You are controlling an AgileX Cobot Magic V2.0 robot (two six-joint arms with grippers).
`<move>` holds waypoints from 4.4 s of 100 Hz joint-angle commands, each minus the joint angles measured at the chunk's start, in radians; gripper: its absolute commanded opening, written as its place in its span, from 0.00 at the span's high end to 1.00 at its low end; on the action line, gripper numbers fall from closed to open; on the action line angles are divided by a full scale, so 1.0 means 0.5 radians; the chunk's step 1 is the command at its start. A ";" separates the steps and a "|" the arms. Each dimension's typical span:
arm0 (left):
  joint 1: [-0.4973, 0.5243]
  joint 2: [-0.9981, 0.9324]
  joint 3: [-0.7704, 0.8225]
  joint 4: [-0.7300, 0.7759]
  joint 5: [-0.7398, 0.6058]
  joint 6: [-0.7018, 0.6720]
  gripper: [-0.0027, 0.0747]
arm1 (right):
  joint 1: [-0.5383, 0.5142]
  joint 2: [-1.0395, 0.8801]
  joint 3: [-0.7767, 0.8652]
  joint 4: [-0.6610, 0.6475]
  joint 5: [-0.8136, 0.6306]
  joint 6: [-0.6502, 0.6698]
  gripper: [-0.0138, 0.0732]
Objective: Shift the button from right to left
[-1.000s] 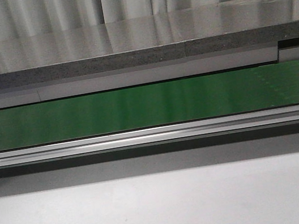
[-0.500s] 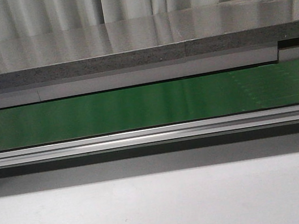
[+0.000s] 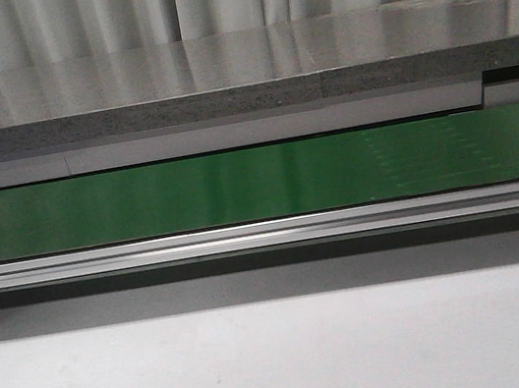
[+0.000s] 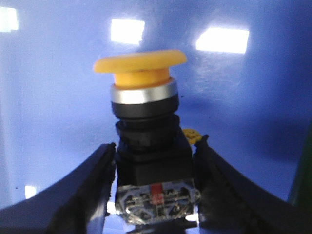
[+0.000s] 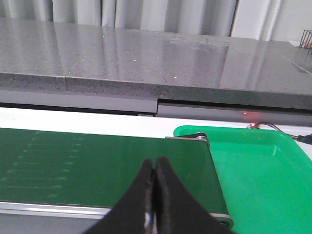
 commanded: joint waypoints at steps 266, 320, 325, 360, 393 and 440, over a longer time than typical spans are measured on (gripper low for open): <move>-0.870 -2.909 1.729 -0.795 -1.149 -0.049 0.99 | -0.001 0.014 -0.056 -0.020 -0.141 -0.003 0.92; -0.730 -3.580 2.500 -0.469 -1.806 -0.168 0.99 | -0.001 0.014 -0.056 -0.020 -0.141 -0.003 0.92; -0.704 -3.648 2.566 -0.431 -1.811 -0.185 0.99 | -0.001 0.014 -0.056 -0.020 -0.141 -0.003 0.92; -0.663 -4.161 3.071 -0.432 -2.068 -0.200 0.99 | -0.001 0.014 -0.056 -0.020 -0.141 -0.003 0.92; -0.663 -4.157 3.152 -0.463 -2.115 -0.200 0.99 | -0.001 0.018 -0.056 -0.020 -0.142 -0.003 0.92; -0.663 -4.157 3.152 -0.463 -2.115 -0.200 0.99 | -0.001 0.018 -0.056 -0.020 -0.142 -0.003 0.92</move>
